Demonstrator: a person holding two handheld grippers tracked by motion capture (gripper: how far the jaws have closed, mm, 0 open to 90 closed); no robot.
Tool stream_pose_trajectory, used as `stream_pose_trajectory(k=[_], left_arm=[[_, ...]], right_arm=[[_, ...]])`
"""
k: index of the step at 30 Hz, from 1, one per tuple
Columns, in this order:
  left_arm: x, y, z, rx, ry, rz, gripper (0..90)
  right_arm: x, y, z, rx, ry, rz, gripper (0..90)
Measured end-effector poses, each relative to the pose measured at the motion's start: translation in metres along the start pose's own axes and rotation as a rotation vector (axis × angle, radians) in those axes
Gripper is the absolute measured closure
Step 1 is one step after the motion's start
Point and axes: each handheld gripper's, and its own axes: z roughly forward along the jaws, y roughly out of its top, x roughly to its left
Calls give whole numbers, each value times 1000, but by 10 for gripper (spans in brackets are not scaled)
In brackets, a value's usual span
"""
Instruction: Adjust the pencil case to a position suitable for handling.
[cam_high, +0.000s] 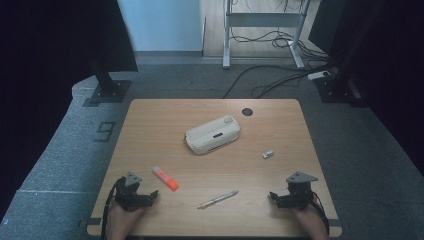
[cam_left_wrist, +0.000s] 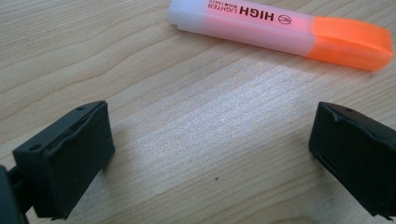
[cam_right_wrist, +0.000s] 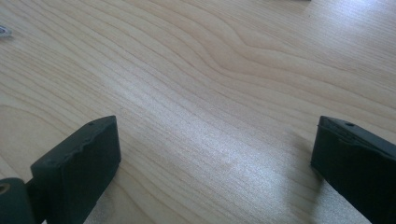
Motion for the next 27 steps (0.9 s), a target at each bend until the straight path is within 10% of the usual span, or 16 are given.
stream_pose_trajectory(k=[27], left_arm=[[0,1,1,-2,-8,11,10]], right_arm=[[0,0,0,0,0,0,10]])
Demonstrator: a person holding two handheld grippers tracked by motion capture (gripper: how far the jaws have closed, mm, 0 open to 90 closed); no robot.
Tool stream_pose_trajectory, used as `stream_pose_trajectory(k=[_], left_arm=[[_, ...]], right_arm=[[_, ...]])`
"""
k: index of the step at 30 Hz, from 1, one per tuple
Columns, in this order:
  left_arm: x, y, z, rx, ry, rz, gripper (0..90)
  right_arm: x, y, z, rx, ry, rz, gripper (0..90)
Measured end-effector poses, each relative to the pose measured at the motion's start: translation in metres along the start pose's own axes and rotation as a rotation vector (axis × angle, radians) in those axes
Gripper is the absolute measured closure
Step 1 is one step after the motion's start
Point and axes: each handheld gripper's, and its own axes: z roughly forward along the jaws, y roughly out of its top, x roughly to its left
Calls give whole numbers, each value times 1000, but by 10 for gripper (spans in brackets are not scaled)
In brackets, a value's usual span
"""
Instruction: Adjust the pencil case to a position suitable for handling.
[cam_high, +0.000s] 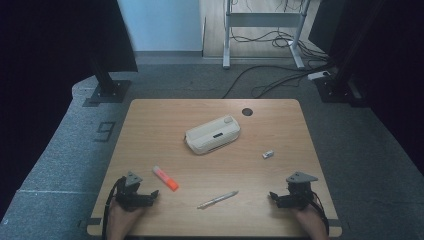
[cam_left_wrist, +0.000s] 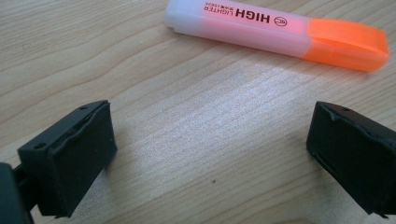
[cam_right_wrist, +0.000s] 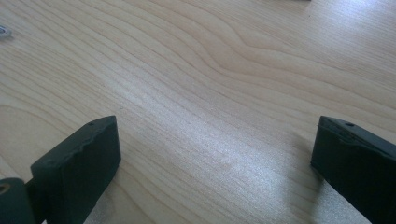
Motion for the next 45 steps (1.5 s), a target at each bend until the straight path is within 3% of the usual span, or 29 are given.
stream_pose_trajectory(k=[6,12,16,19,26,30,32,38,43,45], left_arm=[[3,3,1,0,-3,0,27],[7,10,2,-6,-40,-30,48],[5,22,-2,-30,-37,3,55],[6,28,-2,-36,-57,2,71],[3,62,0,-37,-117,47,114],[-1,75,0,-32,-116,78,134],[-6,89,3,-22,-113,114,140],[-16,117,12,3,-138,160,145],[-21,134,20,11,-184,142,146],[-26,148,26,10,-199,168,156]], right_arm=[[0,0,0,0,0,0,10],[0,0,0,0,0,0,10],[0,0,0,0,0,0,10],[0,0,0,0,0,0,10],[0,0,0,0,0,0,10],[0,0,0,0,0,0,10],[0,0,0,0,0,0,10],[0,0,0,2,1,0,10],[0,0,0,2,1,-1,10],[0,0,0,1,0,0,10]])
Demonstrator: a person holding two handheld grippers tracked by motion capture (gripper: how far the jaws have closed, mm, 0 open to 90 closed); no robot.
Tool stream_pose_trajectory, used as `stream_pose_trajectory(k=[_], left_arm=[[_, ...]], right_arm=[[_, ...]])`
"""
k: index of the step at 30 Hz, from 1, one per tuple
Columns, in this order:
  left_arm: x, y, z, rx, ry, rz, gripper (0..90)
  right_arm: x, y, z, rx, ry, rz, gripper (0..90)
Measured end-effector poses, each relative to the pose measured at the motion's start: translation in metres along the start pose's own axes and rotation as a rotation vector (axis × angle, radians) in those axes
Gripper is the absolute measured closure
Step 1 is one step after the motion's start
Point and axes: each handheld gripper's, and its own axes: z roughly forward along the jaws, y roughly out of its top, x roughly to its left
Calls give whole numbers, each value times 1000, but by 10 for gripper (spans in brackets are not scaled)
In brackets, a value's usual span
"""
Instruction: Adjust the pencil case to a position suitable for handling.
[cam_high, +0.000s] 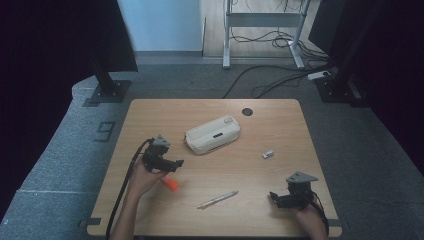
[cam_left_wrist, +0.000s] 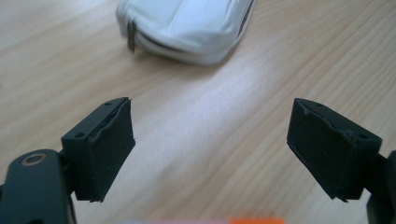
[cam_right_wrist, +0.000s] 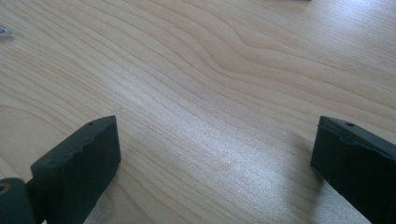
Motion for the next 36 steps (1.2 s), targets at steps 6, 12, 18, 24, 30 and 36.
stream_pose_trajectory(k=[6,12,18,24,30,36], left_arm=[[-4,19,10,-1,-24,40,202],[-11,43,26,12,-49,76,227],[-14,61,49,39,-72,100,251],[-18,75,73,56,-84,120,272],[-15,80,93,55,-82,106,321],[-15,77,108,67,-36,124,394]], right_arm=[[0,0,0,0,0,0,10],[0,0,0,0,0,0,10],[0,0,0,1,1,0,10],[0,0,0,1,1,0,10],[0,0,0,-1,0,1,10],[0,0,0,-1,0,0,10]])
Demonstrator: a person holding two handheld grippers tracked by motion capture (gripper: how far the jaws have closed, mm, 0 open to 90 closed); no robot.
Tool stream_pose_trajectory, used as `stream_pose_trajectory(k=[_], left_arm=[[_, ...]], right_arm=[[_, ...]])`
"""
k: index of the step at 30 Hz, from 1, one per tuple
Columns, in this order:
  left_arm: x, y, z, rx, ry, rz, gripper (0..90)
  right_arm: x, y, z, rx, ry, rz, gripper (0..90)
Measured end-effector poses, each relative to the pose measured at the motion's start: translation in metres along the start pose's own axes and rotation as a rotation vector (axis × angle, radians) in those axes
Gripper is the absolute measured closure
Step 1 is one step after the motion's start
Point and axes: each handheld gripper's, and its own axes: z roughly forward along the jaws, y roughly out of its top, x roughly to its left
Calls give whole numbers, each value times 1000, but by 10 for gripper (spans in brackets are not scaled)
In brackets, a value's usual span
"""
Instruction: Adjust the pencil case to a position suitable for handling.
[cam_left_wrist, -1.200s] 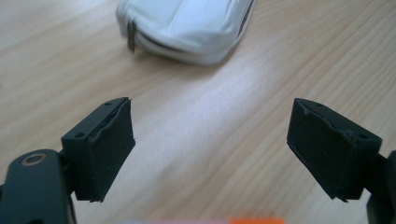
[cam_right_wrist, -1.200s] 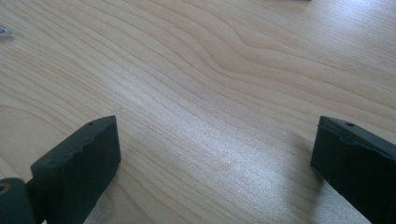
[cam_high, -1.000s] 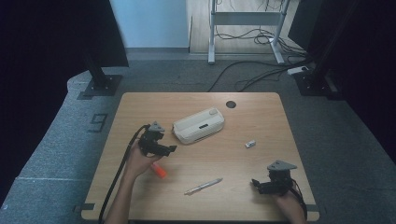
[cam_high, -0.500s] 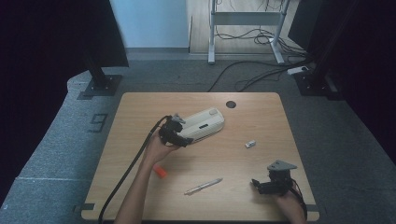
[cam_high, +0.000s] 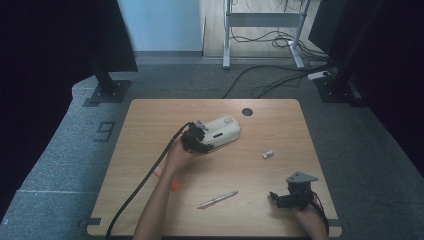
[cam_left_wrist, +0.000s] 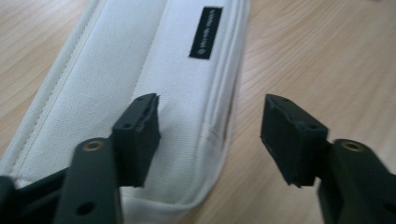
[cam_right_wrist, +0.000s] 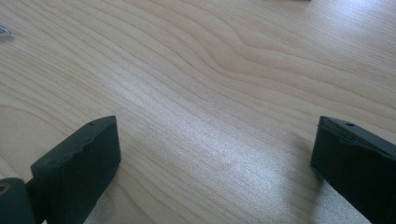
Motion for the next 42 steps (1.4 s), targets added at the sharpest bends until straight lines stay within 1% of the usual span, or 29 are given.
stream_pose_trajectory(k=[1,2,3,5,7,14,17,21,23,25,27,28,29,30,31,32,36,37,38,40,42], left_arm=[[0,0,2,-3,12,1,423],[0,-1,4,1,43,2,430],[1,-1,5,13,63,8,438],[2,-3,7,22,68,12,466],[2,-3,8,19,69,-1,483],[-2,-6,8,41,104,46,585],[-2,-9,5,42,112,49,610],[-2,-15,1,38,109,40,619],[-1,-22,-4,33,108,36,619],[-1,-24,-6,34,107,36,619],[2,-32,-12,29,96,22,618],[2,-32,-12,29,96,22,617],[4,-37,-16,28,80,2,616],[5,-39,-19,34,71,2,614],[5,-39,-19,34,71,2,612],[6,-43,-21,31,67,-8,612],[7,-56,-32,32,62,-18,607],[7,-56,-32,32,62,-18,607],[7,-62,-36,26,64,-24,607],[7,-64,-38,25,64,-28,606],[9,-72,-44,18,58,-46,606]], right_arm=[[0,0,0,1,0,0,10],[0,0,0,0,0,0,10],[0,0,0,0,0,0,10],[0,0,0,0,0,0,10],[0,0,0,0,0,-1,10],[0,0,0,0,0,0,10],[0,0,0,0,0,0,10],[0,0,0,0,0,0,10],[0,0,0,0,0,0,10],[0,0,0,0,0,0,10],[0,0,0,0,0,0,10],[0,0,0,0,0,0,10],[0,0,0,0,0,0,10],[0,0,0,0,0,0,10],[0,0,0,0,0,0,10],[0,0,0,0,0,-1,10],[0,0,0,0,0,0,10],[0,0,0,0,0,0,10],[0,0,0,0,0,0,10],[0,0,0,0,0,0,10],[0,0,0,0,0,0,10]])
